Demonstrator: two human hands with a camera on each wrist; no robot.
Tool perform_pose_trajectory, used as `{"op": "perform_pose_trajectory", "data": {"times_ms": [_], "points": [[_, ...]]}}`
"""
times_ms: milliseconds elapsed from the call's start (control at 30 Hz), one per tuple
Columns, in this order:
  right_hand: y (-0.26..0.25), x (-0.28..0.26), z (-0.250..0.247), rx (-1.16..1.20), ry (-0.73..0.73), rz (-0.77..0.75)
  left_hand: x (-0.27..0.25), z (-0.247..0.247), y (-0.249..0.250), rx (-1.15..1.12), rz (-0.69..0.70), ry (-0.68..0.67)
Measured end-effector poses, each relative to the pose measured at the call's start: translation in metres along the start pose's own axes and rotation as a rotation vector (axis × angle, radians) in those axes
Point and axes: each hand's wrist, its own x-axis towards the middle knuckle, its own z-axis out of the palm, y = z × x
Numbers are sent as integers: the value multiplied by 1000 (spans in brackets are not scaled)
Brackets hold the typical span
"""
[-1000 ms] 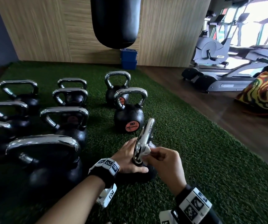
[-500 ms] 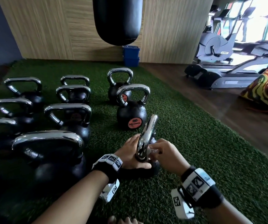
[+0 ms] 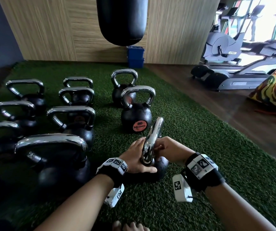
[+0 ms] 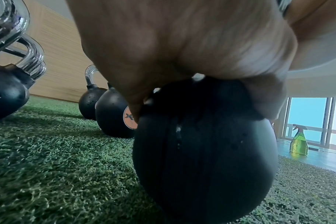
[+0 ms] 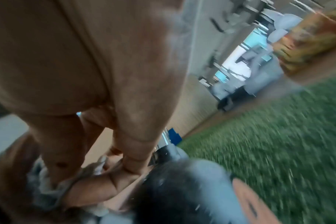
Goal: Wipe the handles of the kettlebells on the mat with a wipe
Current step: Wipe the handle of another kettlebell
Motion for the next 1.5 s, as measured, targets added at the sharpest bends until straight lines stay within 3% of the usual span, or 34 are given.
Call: {"op": "perform_pose_trajectory", "data": {"times_ms": [167, 267, 367, 500, 667, 800, 867, 1000, 1067, 1300, 1500], "points": [[13, -7, 7, 715, -87, 20, 1, -1, 4, 16, -1, 8], [18, -7, 16, 965, 2, 7, 1, -6, 11, -1, 29, 10], [21, -5, 25, 1062, 146, -26, 1, -10, 13, -9, 103, 16], [15, -4, 30, 1081, 190, -71, -2, -6, 9, -33, 87, 45], [7, 12, 28, 1169, 415, -144, 1, 1, 3, -64, 58, 79], [12, 13, 29, 1079, 524, -159, 3, 1, 2, -67, 54, 77], [13, 15, 25, 917, 589, -165, 2, -1, 4, -82, 39, 67], [15, 29, 11, 489, 887, -82, -1, -4, 6, -70, 26, 43], [17, 32, 10, 404, 952, -43, -1, -5, 6, -86, 19, 32], [11, 33, -8, 126, 1059, 46, -6, -7, 9, -66, -24, 9], [13, 36, -25, 24, 983, 216, -9, -14, 17, -56, -6, 0]]}}
